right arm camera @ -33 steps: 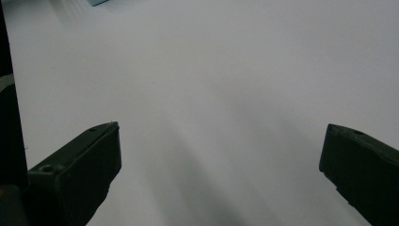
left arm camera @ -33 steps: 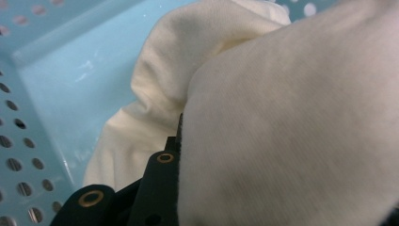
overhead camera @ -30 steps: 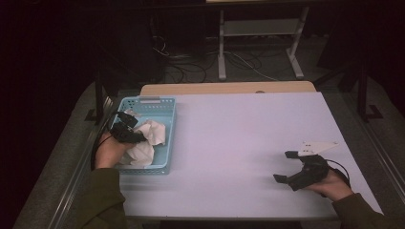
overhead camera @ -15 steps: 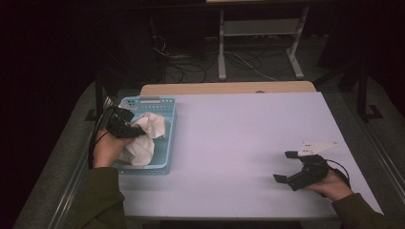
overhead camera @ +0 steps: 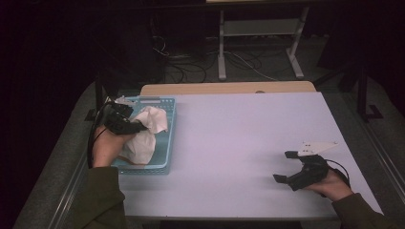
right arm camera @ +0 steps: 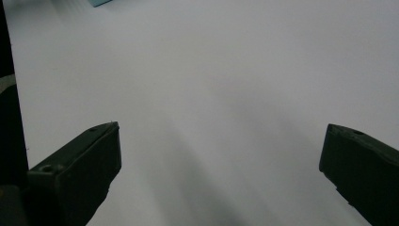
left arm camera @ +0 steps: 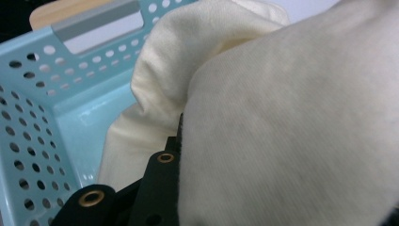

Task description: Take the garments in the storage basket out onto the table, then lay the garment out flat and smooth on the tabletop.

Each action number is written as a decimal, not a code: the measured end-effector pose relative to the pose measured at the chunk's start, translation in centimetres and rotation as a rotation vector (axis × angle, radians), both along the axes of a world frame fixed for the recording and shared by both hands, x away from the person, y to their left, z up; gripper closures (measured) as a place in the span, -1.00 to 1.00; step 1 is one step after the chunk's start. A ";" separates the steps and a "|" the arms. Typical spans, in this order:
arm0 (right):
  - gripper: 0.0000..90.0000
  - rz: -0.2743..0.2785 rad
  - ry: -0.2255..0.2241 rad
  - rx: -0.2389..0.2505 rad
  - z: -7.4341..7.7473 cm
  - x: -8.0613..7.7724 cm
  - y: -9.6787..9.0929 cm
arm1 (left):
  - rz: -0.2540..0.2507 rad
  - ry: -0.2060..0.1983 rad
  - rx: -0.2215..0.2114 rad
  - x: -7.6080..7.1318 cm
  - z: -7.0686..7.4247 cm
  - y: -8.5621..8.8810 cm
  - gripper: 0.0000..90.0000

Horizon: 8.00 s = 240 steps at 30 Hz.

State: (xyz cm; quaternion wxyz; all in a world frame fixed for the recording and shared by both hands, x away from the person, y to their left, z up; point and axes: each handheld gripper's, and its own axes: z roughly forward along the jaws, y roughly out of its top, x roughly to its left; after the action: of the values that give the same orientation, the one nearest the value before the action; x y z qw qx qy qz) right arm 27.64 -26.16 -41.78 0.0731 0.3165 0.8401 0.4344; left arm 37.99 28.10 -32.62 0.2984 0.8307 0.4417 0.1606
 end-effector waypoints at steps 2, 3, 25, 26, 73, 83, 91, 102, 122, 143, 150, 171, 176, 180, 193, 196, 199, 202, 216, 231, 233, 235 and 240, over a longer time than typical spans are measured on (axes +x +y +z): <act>-1.00 -0.003 0.002 0.001 0.0 0.0 0.0 | 0.000 -0.005 -0.007 0.1 0.4 -0.2 0.58; -1.00 -0.004 0.003 0.001 0.0 0.0 0.0 | -0.003 -0.008 -0.012 0.1 0.5 -0.3 0.58; -1.00 -0.013 0.004 0.017 0.1 0.1 -0.2 | -0.088 -0.025 -0.047 0.2 2.5 -3.5 0.58; -1.00 -0.013 0.004 0.017 0.1 0.1 -0.2 | -0.091 -0.028 -0.051 0.1 2.6 -3.8 0.58; -1.00 0.008 0.007 0.013 0.1 0.1 -0.1 | -0.319 -0.007 -0.153 0.5 2.2 -14.2 0.58; -1.00 0.003 0.011 0.025 0.1 0.2 -0.1 | -0.346 -0.003 -0.148 0.5 1.7 -16.7 0.58; -1.00 0.008 0.010 0.019 0.1 0.1 -0.1 | -0.365 0.000 -0.131 0.4 1.6 -18.1 0.58; -1.00 0.008 0.010 0.023 0.1 0.2 -0.1 | -0.381 0.012 -0.148 0.4 0.7 -19.9 0.58; -1.00 0.011 0.009 0.018 0.1 0.1 -0.1 | -0.443 0.043 -0.136 0.4 -1.9 -23.7 0.58; -1.00 0.009 0.009 0.008 0.0 0.0 -0.1 | -0.455 0.084 -0.103 0.8 -6.3 -26.7 0.58; -1.00 0.004 0.009 0.013 0.0 0.0 -0.2 | -0.446 0.090 -0.121 1.2 -7.3 -27.3 0.57; -1.00 0.008 0.007 0.024 0.2 0.0 -0.3 | -0.461 0.111 -0.109 1.7 -9.1 -31.1 0.56; -1.00 0.005 0.005 0.025 0.2 0.0 -0.3 | -0.473 0.104 -0.096 1.6 -9.8 -31.9 0.54; -1.00 0.001 0.007 0.027 0.2 0.0 -0.4 | -0.484 0.109 -0.089 1.8 -10.4 -32.0 0.52; -1.00 -0.001 0.004 0.029 0.2 0.0 -0.4 | -0.511 0.092 -0.095 1.7 -10.5 -32.0 0.24; -1.00 -0.001 0.003 0.030 0.2 0.0 -0.4 | -0.498 0.086 -0.115 1.6 -10.4 -32.1 0.13; -1.00 0.000 0.006 0.029 0.2 0.0 -0.4 | -0.515 0.091 -0.092 1.6 -10.0 -31.8 -0.01; -1.00 -0.002 0.008 0.034 0.2 0.1 -0.3 | -0.507 0.077 -0.116 1.5 -9.7 -31.8 -0.17; -1.00 -0.009 0.006 0.035 0.2 -0.2 -0.5 | -0.524 0.034 -0.122 0.6 -7.1 -31.0 -0.88; -1.00 -0.017 0.003 0.037 0.3 -0.3 -0.6 | -0.550 -0.025 -0.061 -1.2 -4.0 -29.6 -1.00; -1.00 -0.017 0.002 0.037 0.3 -0.3 -0.6 | -0.552 -0.039 -0.057 -1.2 -3.5 -29.3 -1.00; -1.00 -0.018 0.002 0.036 0.3 -0.3 -0.6 | -0.544 -0.048 -0.066 -1.5 -3.2 -29.0 -1.00; -1.00 -0.016 0.005 0.036 0.2 -0.2 -0.5 | -0.510 -0.061 -0.078 -1.5 -2.8 -27.4 -1.00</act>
State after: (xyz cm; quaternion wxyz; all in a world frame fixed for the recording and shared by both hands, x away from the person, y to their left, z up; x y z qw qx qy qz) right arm 27.44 -26.65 -41.55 0.0688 0.3255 0.8297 0.4482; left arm 36.45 0.71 -35.41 0.3740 0.8979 0.2148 0.0879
